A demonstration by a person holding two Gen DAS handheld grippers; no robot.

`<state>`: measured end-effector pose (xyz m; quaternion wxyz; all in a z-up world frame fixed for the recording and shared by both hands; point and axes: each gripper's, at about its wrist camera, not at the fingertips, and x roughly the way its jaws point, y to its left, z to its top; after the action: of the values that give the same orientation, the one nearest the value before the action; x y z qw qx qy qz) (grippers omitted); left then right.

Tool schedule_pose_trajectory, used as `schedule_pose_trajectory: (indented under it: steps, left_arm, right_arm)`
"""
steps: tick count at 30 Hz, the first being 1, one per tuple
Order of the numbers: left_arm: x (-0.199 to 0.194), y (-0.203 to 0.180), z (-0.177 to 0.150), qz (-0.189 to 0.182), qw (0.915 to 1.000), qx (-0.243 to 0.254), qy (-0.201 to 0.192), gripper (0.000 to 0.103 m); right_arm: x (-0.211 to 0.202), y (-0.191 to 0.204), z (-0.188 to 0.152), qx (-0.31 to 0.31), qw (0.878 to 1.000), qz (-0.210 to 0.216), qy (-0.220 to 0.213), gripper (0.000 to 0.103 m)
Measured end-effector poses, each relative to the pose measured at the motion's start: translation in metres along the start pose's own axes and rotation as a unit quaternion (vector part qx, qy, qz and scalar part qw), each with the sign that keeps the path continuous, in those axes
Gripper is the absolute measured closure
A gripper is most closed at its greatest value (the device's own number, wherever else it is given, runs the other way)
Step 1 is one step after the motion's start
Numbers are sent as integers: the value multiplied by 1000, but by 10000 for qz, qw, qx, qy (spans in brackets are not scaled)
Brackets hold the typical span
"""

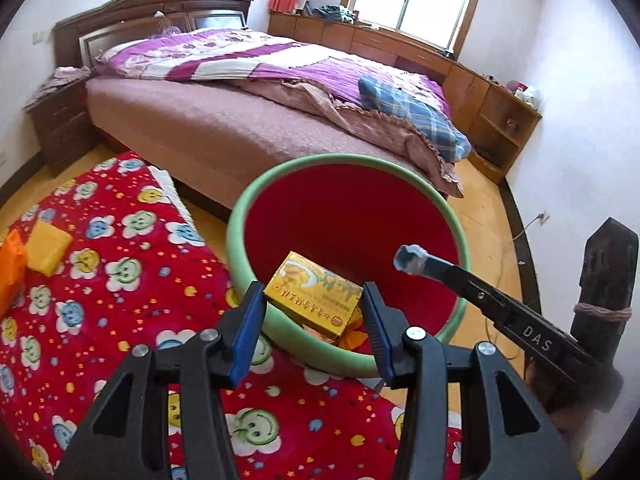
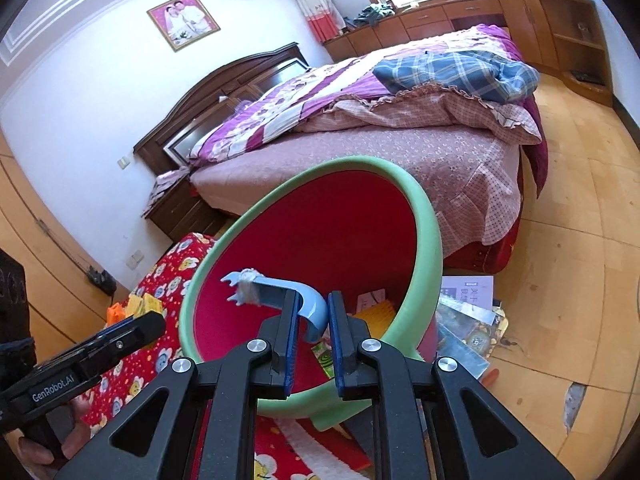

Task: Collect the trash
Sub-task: 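Open both tools to drop the box and hook into the bucket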

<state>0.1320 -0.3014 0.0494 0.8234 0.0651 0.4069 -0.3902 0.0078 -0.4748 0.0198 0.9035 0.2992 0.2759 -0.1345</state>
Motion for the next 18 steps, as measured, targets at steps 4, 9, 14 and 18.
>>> schedule_pose_trajectory:
  steps: [4,9,14,18]
  left_arm:
    - [4,-2,-2,88,9999,86,16,46]
    - [6,-1,-3,122,9999,71,39,46]
    - [0,5,-3,145,9999,-35,-4,46]
    - [-8,12,-2,205,9997,-128,-79,46]
  right_arm:
    - [4,-1,0,-3,10000,1,29,83]
    - [8,-3,-2,33,10000,39,70,80]
    - [8,-3,-1,33,10000,43,49,75]
    - [6,0,0,-2,10000,46,54,74]
